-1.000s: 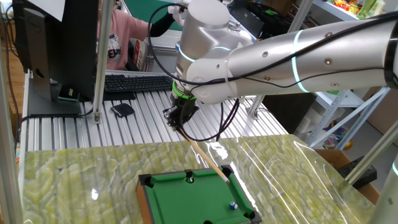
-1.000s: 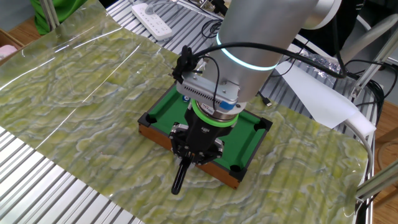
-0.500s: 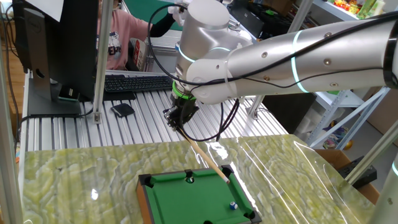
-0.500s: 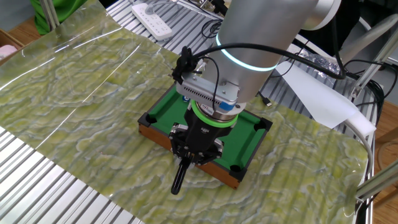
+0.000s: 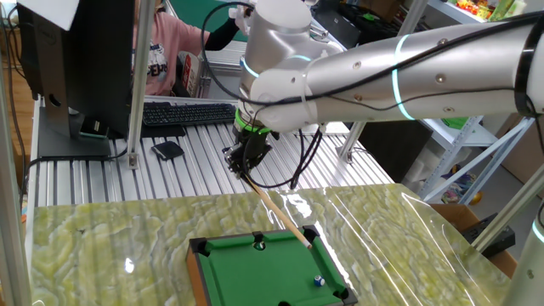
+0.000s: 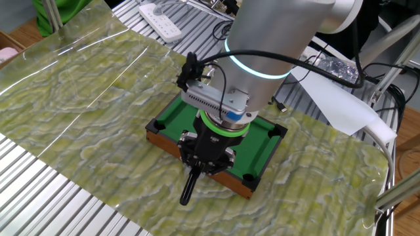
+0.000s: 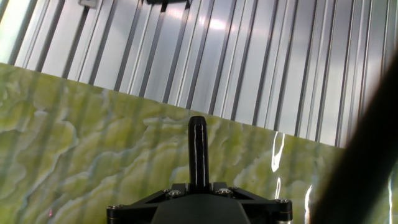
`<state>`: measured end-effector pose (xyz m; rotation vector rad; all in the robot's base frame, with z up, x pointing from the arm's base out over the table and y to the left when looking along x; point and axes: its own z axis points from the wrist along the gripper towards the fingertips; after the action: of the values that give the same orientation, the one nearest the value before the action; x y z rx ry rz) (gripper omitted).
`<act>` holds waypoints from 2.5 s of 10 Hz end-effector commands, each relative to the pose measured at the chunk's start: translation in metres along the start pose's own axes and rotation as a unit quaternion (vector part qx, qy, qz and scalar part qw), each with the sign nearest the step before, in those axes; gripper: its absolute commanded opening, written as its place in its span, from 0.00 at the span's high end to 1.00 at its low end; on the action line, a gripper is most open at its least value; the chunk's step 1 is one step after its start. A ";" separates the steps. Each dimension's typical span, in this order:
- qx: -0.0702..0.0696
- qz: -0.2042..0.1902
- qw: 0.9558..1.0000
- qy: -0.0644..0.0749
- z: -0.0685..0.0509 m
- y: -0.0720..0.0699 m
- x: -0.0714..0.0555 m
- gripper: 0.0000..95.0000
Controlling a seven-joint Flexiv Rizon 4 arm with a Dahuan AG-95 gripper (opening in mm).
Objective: Hit the pool ball
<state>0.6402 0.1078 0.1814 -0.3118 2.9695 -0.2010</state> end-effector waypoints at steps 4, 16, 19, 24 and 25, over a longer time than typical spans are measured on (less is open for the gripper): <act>-0.001 0.016 1.000 0.001 0.001 0.000 0.000 1.00; -0.004 0.025 1.000 -0.004 0.001 0.000 0.000 1.00; -0.004 0.028 1.000 -0.003 0.001 0.000 0.000 1.00; -0.006 0.043 0.999 -0.002 0.002 -0.003 -0.004 1.00; -0.006 0.043 0.999 -0.002 0.004 -0.006 -0.008 1.00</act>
<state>0.6508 0.1010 0.1795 -0.1884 2.9719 -0.1764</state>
